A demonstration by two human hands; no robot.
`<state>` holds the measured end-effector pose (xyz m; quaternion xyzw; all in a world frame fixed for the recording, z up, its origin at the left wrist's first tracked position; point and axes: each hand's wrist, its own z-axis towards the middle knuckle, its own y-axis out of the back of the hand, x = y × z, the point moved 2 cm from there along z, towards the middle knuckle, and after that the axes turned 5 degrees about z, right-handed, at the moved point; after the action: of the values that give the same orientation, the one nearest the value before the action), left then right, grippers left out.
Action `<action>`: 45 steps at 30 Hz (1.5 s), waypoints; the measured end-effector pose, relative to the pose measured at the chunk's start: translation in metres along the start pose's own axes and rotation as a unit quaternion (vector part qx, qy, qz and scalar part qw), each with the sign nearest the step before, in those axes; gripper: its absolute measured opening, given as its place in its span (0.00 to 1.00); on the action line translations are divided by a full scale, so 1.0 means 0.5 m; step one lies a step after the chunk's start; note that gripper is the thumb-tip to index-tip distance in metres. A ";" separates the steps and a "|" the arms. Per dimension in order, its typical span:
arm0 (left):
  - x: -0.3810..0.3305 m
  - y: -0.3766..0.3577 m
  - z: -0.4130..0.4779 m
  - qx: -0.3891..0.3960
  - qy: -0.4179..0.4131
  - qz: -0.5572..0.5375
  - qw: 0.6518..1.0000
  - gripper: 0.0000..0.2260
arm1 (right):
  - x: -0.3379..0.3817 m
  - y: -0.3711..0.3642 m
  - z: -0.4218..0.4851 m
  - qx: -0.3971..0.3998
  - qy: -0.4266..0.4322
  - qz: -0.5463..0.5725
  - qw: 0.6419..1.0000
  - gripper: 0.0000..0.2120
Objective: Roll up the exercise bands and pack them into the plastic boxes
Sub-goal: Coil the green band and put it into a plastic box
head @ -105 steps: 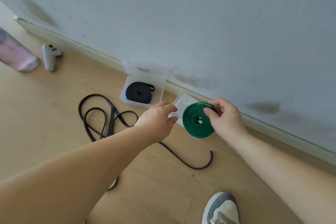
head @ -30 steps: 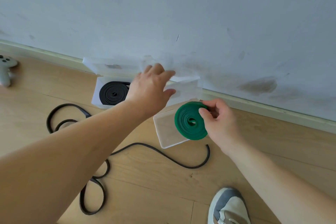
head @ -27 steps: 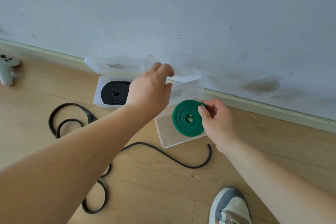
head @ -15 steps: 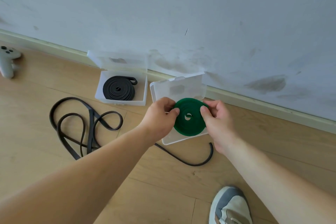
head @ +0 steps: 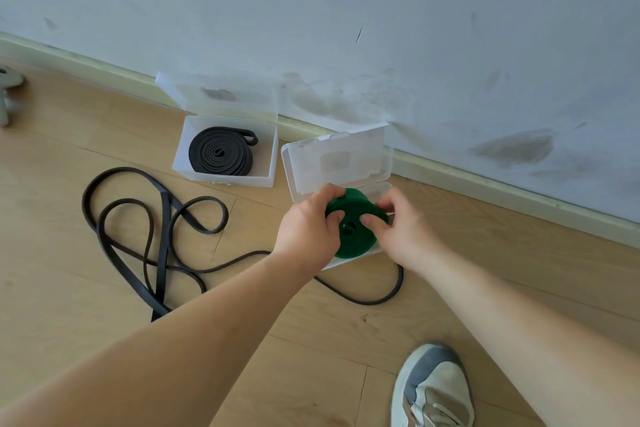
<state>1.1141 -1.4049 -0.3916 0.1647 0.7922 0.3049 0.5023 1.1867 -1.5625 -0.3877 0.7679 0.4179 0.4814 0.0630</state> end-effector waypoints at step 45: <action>0.017 -0.040 -0.149 -0.011 -0.094 0.164 0.982 0.11 | -0.023 -0.059 -0.016 0.000 -0.055 -0.125 0.991 0.22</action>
<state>1.0445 -1.4388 -0.3874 0.3148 0.6999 0.3754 0.5197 1.1610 -1.5539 -0.4058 0.7348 0.5068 0.4264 0.1461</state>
